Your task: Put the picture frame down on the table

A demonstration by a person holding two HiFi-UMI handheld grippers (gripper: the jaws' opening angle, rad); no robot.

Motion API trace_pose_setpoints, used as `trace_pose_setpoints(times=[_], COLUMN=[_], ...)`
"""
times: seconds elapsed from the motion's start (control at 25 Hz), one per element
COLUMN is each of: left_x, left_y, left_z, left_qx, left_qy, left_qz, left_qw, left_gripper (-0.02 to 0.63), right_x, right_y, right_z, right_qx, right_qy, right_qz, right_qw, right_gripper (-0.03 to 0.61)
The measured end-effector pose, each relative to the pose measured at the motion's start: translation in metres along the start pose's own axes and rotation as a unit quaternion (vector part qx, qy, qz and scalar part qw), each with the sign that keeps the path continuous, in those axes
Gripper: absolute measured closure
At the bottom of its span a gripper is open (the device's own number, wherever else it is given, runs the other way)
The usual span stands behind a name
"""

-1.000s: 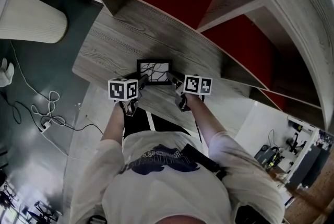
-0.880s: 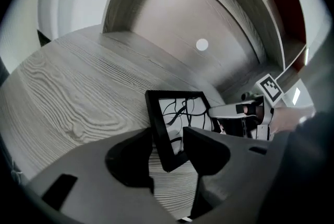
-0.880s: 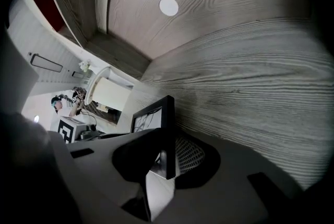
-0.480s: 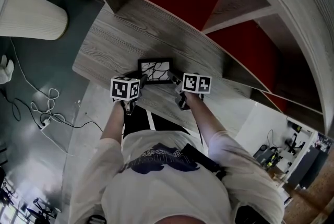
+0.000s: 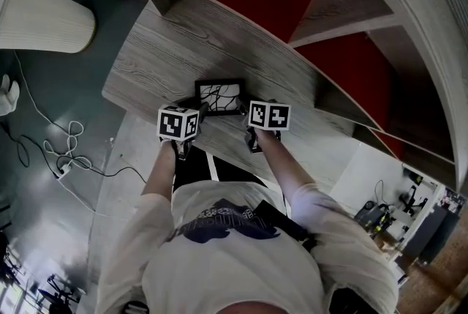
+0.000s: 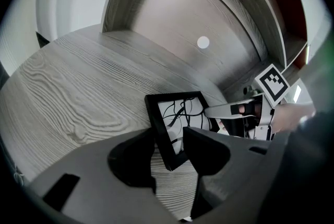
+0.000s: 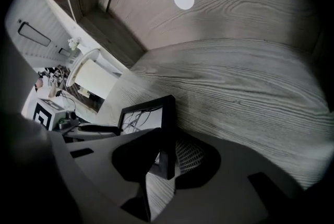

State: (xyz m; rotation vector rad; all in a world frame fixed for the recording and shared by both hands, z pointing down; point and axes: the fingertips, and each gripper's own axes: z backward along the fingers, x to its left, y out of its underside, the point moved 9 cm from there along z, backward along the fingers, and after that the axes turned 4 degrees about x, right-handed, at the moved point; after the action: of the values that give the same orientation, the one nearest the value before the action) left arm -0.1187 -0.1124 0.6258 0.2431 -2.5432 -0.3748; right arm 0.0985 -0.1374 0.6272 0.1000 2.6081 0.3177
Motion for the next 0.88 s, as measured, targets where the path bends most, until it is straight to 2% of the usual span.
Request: trace_pose_setpoints(times=[0.32, 0.6, 0.88], left_x=[0.0, 0.002, 0.006], left_y=[0.0, 0.0, 0.0], left_z=[0.0, 0.001, 0.005], left_qx=[-0.002, -0.001, -0.003], left_qy=[-0.002, -0.002, -0.011], left_qz=[-0.003, -0.006, -0.004], left_qw=[1.0, 1.0, 0.9999], left_gripper=[0.442, 0.443, 0.443], right_x=[0.02, 0.025, 0.03], right_y=[0.0, 0.0, 0.0], right_z=[-0.004, -0.007, -0.005], right_qx=[0.016, 0.016, 0.012], right_qy=[0.11, 0.135, 0.156], right_qz=[0.073, 0.103, 0.118], right_qw=[0.991, 0.985, 0.981], right_gripper=[0.491, 0.468, 0.483])
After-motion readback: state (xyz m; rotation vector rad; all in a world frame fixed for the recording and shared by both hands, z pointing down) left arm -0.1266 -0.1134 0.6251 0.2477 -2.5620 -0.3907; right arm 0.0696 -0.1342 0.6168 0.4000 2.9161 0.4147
